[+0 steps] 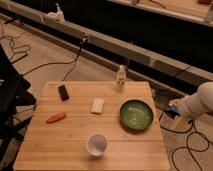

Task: Place the ceramic cup in the ceramic bowl

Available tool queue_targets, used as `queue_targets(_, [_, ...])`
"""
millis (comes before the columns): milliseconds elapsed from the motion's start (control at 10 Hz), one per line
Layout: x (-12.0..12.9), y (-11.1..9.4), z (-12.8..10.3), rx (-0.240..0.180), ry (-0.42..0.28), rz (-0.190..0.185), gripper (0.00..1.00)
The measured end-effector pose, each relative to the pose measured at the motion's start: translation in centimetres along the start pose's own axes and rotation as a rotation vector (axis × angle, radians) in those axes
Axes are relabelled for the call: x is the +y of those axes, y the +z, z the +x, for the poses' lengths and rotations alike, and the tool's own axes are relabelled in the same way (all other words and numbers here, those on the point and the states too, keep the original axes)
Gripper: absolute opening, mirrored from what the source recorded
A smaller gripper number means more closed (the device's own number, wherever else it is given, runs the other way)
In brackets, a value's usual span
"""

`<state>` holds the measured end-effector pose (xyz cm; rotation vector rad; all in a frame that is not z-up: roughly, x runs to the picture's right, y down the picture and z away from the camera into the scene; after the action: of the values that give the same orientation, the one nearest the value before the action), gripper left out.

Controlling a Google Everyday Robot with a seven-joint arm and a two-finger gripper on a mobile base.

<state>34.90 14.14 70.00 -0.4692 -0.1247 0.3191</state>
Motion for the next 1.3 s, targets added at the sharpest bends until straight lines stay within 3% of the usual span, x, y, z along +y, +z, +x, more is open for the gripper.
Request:
queue_targets(800, [0.0,0.2,-0.1,0.001,-0.004,-0.001,0.8])
queue_targets(1300, [0.5,1.0,-1.8,-0.014,-0.044,-0.023,0.8])
